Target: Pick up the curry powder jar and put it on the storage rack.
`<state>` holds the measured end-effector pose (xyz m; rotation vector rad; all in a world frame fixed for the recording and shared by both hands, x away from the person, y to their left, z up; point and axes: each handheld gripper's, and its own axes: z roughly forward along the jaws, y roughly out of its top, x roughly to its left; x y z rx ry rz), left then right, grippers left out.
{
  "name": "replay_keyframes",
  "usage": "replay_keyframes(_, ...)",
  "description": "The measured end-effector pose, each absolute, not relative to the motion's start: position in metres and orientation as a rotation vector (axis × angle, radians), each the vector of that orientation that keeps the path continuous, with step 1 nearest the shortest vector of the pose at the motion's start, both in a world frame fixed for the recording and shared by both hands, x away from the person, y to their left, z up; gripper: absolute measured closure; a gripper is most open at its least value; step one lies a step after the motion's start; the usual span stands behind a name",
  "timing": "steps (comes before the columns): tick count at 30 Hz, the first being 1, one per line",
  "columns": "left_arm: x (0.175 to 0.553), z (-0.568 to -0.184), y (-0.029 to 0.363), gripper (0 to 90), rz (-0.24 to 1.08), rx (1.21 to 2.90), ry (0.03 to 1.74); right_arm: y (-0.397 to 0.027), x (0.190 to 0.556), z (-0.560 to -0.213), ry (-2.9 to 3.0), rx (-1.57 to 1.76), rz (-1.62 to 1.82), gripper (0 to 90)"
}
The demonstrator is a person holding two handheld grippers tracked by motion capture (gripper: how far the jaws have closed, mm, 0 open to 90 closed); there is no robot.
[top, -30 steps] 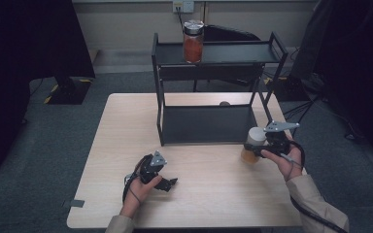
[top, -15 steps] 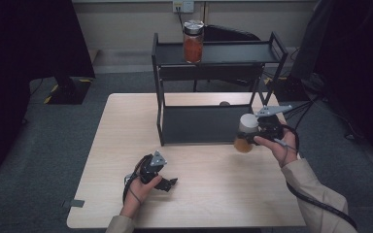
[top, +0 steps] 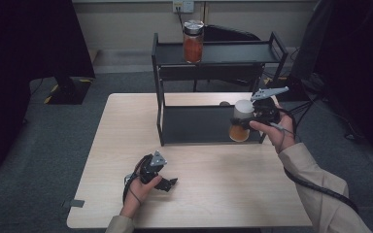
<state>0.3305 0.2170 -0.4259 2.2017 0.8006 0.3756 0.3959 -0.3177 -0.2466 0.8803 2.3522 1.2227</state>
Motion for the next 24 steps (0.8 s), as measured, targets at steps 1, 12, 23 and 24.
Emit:
replay_keyframes(1,0.33,-0.426,0.217,0.0,0.376,2.201,0.801,-0.317,0.396,-0.245,2.35,0.881,1.225,35.2)
replay_keyframes(12,0.33,-0.426,0.217,0.0,0.378,2.199,0.801,-0.314,0.405,-0.216,2.337,0.881,1.242,35.3)
replay_keyframes(23,0.33,-0.426,0.217,0.0,0.377,2.199,0.801,-0.306,0.414,-0.193,2.331,0.871,1.248,35.3)
replay_keyframes(24,0.33,-0.426,0.217,0.0,0.377,2.199,0.801,-0.305,0.415,-0.191,2.332,0.87,1.252,35.3)
